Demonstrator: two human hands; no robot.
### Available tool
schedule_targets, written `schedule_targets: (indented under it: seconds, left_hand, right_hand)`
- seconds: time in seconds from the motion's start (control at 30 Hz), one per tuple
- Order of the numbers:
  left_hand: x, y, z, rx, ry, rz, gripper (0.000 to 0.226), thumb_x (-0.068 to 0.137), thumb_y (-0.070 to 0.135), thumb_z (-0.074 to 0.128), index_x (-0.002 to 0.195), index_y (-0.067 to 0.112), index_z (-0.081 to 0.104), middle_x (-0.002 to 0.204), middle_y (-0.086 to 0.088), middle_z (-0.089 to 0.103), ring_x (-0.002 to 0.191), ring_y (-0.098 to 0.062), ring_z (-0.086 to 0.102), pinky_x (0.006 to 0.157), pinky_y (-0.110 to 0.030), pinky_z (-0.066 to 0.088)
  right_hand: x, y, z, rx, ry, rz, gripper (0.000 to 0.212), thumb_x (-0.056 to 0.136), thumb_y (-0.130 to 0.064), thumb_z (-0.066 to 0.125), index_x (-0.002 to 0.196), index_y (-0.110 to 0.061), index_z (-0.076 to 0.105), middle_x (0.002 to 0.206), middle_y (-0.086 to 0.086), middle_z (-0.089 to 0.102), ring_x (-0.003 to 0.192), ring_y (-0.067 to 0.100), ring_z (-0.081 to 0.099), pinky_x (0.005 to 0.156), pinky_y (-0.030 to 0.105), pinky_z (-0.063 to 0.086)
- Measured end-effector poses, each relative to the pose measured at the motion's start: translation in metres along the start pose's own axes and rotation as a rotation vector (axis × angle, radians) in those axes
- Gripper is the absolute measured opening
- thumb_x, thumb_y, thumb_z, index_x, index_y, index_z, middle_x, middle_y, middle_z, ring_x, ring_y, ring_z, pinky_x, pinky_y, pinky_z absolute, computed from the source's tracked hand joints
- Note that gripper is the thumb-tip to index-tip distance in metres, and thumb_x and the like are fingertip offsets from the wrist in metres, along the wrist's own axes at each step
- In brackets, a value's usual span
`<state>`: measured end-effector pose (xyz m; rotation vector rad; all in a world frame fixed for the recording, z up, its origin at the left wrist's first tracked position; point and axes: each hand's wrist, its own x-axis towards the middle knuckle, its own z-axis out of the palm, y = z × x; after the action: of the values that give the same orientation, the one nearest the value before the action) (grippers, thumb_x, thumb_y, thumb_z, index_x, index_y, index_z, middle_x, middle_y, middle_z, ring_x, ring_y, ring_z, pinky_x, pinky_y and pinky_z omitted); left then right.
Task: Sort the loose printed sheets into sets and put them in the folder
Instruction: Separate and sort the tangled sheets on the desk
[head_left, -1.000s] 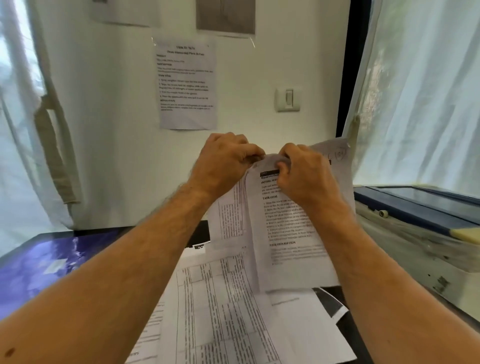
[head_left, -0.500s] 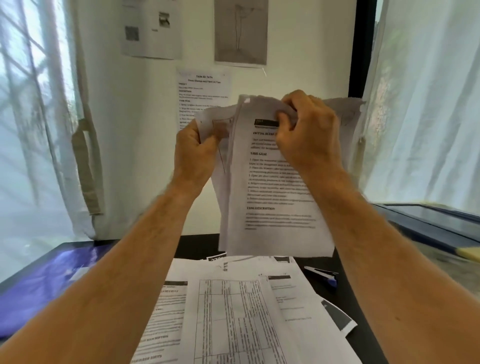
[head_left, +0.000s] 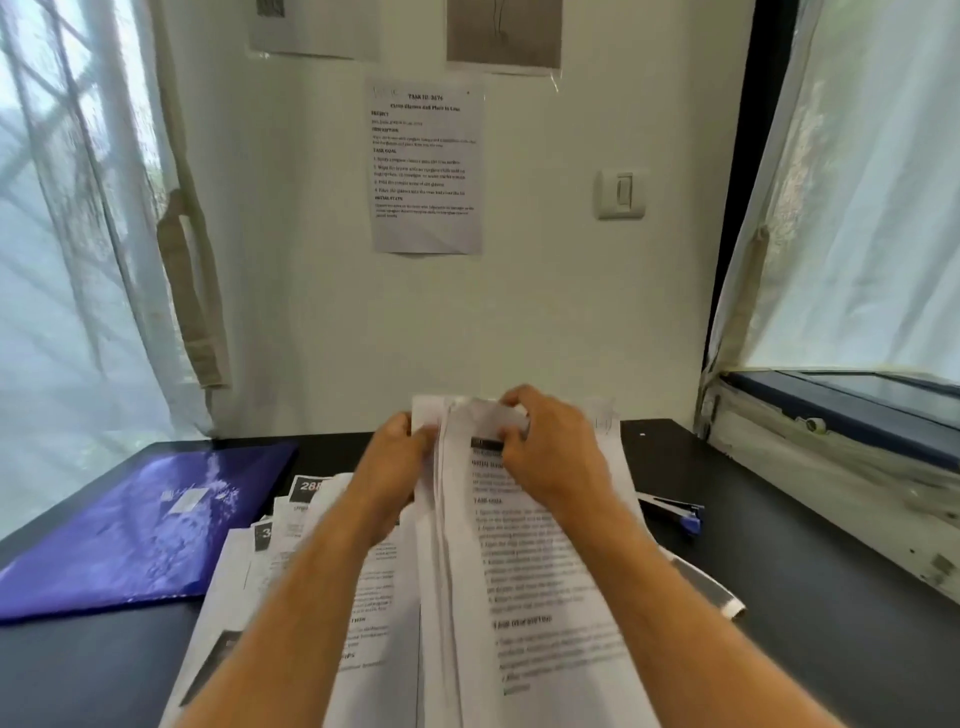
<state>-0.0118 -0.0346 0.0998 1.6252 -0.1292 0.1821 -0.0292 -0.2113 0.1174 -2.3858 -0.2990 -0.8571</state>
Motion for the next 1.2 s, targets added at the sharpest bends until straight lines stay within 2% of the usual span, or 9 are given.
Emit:
schedule_targets:
  seconds: [0.1, 0.2, 0.3, 0.4, 0.57, 0.63, 0.8, 0.93, 1.2]
  left_hand:
    - [-0.011, -0.038, 0.003, 0.008, -0.04, -0.062, 0.019, 0.102, 0.032, 0.052, 0.11, 0.021, 0.066, 0.093, -0.006, 0.077, 0.086, -0.026, 0.075, 0.082, -0.054, 0.06]
    - [-0.013, -0.066, 0.005, 0.053, 0.041, -0.04, 0.018, 0.1, 0.037, 0.056, 0.114, 0.029, 0.063, 0.094, -0.001, 0.076, 0.084, -0.021, 0.075, 0.078, -0.049, 0.062]
    - [-0.015, -0.085, 0.006, 0.11, 0.129, -0.039, 0.029, 0.102, 0.036, 0.053, 0.13, 0.032, 0.055, 0.108, 0.002, 0.072, 0.085, -0.016, 0.074, 0.071, -0.038, 0.064]
    - [-0.014, -0.093, 0.006, 0.098, 0.156, -0.034, 0.028, 0.103, 0.034, 0.05, 0.13, 0.03, 0.057, 0.108, 0.002, 0.072, 0.082, -0.012, 0.074, 0.063, -0.027, 0.061]
    - [-0.018, -0.087, 0.011, 0.011, 0.118, 0.008, 0.021, 0.105, 0.032, 0.048, 0.109, 0.027, 0.067, 0.098, -0.001, 0.075, 0.086, -0.022, 0.074, 0.074, -0.047, 0.063]
    - [-0.022, -0.084, 0.013, -0.017, 0.154, 0.035, 0.023, 0.106, 0.031, 0.044, 0.106, 0.026, 0.067, 0.095, 0.001, 0.076, 0.086, -0.022, 0.074, 0.073, -0.046, 0.063]
    - [-0.022, -0.084, 0.016, -0.094, 0.278, 0.016, 0.023, 0.106, 0.027, 0.045, 0.103, 0.023, 0.068, 0.094, 0.001, 0.075, 0.086, -0.019, 0.074, 0.065, -0.032, 0.06]
    - [-0.017, -0.08, 0.017, -0.185, 0.323, -0.091, 0.021, 0.106, 0.028, 0.046, 0.098, 0.024, 0.066, 0.091, 0.005, 0.074, 0.082, -0.016, 0.073, 0.063, -0.03, 0.059]
    - [-0.023, -0.081, 0.016, -0.214, 0.223, 0.007, 0.021, 0.105, 0.025, 0.046, 0.102, 0.017, 0.065, 0.09, 0.005, 0.076, 0.084, -0.015, 0.075, 0.065, -0.032, 0.06]
  right_hand:
    - [-0.02, 0.021, 0.032, 0.001, -0.07, 0.07, 0.018, 0.096, -0.027, 0.057, 0.113, -0.022, 0.062, 0.1, -0.006, 0.064, 0.09, 0.011, 0.06, 0.083, 0.028, 0.053]
    - [-0.035, 0.039, 0.055, 0.065, -0.09, 0.112, 0.009, 0.097, -0.031, 0.06, 0.102, -0.024, 0.062, 0.095, -0.009, 0.065, 0.082, 0.007, 0.062, 0.08, 0.023, 0.056]
    - [-0.048, 0.051, 0.07, 0.109, -0.117, 0.1, 0.005, 0.097, -0.032, 0.063, 0.098, -0.027, 0.062, 0.095, -0.014, 0.065, 0.082, 0.003, 0.062, 0.079, 0.017, 0.055]
    - [-0.055, 0.057, 0.075, 0.125, -0.158, 0.08, 0.003, 0.096, -0.032, 0.064, 0.097, -0.029, 0.062, 0.095, -0.016, 0.064, 0.085, 0.002, 0.062, 0.082, 0.02, 0.057]
    - [-0.056, 0.059, 0.068, 0.069, -0.116, -0.016, 0.008, 0.094, -0.032, 0.065, 0.1, -0.027, 0.068, 0.095, -0.017, 0.06, 0.084, -0.002, 0.056, 0.071, 0.008, 0.046]
    - [-0.06, 0.058, 0.067, 0.022, -0.117, -0.056, 0.009, 0.094, -0.033, 0.064, 0.102, -0.028, 0.068, 0.096, -0.017, 0.06, 0.083, 0.0, 0.055, 0.07, 0.007, 0.042]
    - [-0.066, 0.058, 0.06, 0.067, 0.044, -0.294, 0.008, 0.085, -0.025, 0.07, 0.087, -0.018, 0.067, 0.089, -0.007, 0.066, 0.074, 0.007, 0.06, 0.064, 0.017, 0.056]
    - [-0.067, 0.061, 0.061, 0.151, 0.219, -0.397, 0.011, 0.082, -0.02, 0.07, 0.08, -0.012, 0.062, 0.085, -0.001, 0.063, 0.067, 0.013, 0.059, 0.055, 0.018, 0.054]
    - [-0.06, 0.062, 0.074, 0.14, 0.213, -0.429, 0.008, 0.083, -0.019, 0.062, 0.079, -0.013, 0.058, 0.084, -0.003, 0.057, 0.064, 0.01, 0.054, 0.05, 0.024, 0.053]
